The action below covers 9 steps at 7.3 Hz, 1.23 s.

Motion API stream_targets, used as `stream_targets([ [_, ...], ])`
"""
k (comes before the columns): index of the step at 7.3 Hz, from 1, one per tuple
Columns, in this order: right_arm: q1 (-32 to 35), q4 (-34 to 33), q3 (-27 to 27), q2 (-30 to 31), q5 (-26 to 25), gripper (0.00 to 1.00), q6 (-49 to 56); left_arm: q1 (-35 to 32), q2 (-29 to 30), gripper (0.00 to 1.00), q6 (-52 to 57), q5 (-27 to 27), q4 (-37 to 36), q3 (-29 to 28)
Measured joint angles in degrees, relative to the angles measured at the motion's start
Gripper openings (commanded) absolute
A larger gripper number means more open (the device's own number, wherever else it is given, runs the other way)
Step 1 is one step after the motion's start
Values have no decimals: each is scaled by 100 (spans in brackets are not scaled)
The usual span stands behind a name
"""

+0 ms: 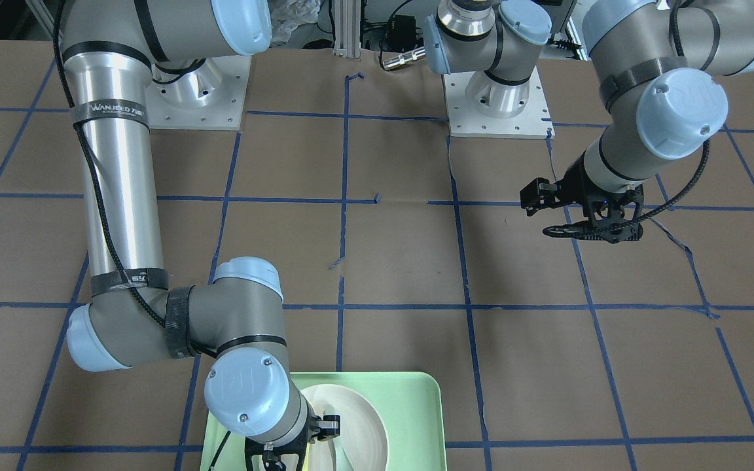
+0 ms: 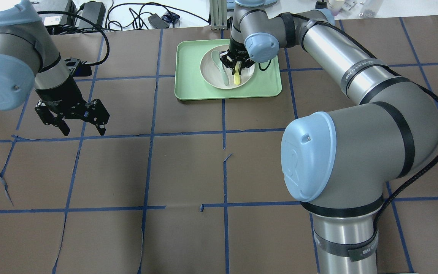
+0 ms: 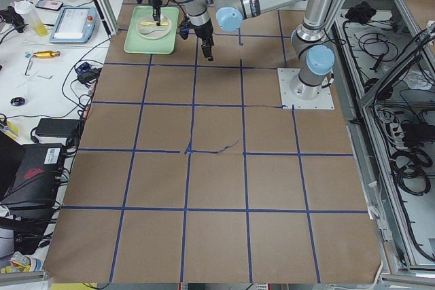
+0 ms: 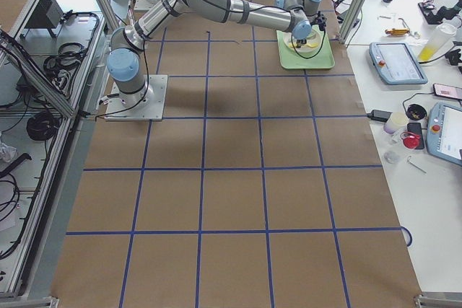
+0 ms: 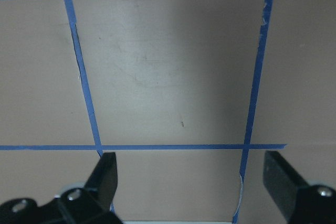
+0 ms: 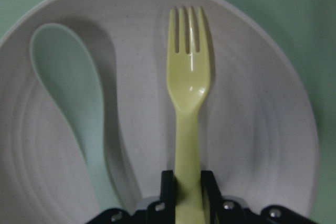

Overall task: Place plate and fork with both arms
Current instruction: 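Lift the fork and set it on the tray beside the plate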

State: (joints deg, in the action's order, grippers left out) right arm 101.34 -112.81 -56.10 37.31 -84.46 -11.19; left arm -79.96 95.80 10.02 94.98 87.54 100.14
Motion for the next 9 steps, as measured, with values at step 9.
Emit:
stream_targets([
  [9,-605,546,-483,721,-356,0,1501,115,-16,100,18,31,-16,-75],
])
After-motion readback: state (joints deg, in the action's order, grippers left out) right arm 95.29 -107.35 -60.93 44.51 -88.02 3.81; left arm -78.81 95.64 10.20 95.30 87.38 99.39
